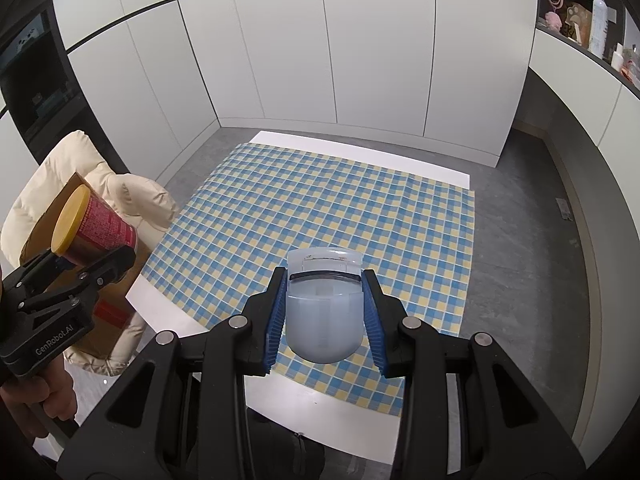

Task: Organize objects
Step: 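Carry the jar with the left tool while the right tool carries the white item toward the cardboard box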

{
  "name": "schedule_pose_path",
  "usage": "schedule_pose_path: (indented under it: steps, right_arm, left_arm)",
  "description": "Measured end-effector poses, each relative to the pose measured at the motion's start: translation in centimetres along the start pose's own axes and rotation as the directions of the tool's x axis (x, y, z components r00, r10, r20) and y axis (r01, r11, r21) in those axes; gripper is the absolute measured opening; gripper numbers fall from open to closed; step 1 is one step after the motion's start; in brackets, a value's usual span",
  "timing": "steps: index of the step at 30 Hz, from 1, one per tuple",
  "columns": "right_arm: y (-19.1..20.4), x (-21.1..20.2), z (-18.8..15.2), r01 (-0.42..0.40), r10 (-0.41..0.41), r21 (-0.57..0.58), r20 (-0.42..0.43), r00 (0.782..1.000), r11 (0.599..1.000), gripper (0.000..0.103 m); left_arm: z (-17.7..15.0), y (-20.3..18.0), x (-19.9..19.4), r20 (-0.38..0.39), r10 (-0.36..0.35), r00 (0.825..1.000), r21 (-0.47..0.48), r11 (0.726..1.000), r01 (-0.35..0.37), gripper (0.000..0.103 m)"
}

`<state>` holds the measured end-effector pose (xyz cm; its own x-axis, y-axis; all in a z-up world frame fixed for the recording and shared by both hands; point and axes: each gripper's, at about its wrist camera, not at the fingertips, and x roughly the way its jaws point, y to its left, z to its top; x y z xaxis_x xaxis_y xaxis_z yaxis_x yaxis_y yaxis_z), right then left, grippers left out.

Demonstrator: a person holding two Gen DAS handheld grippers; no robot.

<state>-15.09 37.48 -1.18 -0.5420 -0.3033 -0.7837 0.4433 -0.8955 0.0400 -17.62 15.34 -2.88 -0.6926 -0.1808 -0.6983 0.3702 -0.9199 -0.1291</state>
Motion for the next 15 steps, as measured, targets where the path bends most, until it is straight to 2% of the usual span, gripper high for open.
schedule_pose_path:
  steps: [15]
  right_arm:
    - [4.0, 1.5, 1.0, -0.042, 0.041, -0.05, -0.008, 0.999, 0.998, 0.037]
  left_arm:
    - [-0.4, 3.3, -0.6, 0.008, 0.052, 0.999, -0.043, 0.998, -0.051, 0.053]
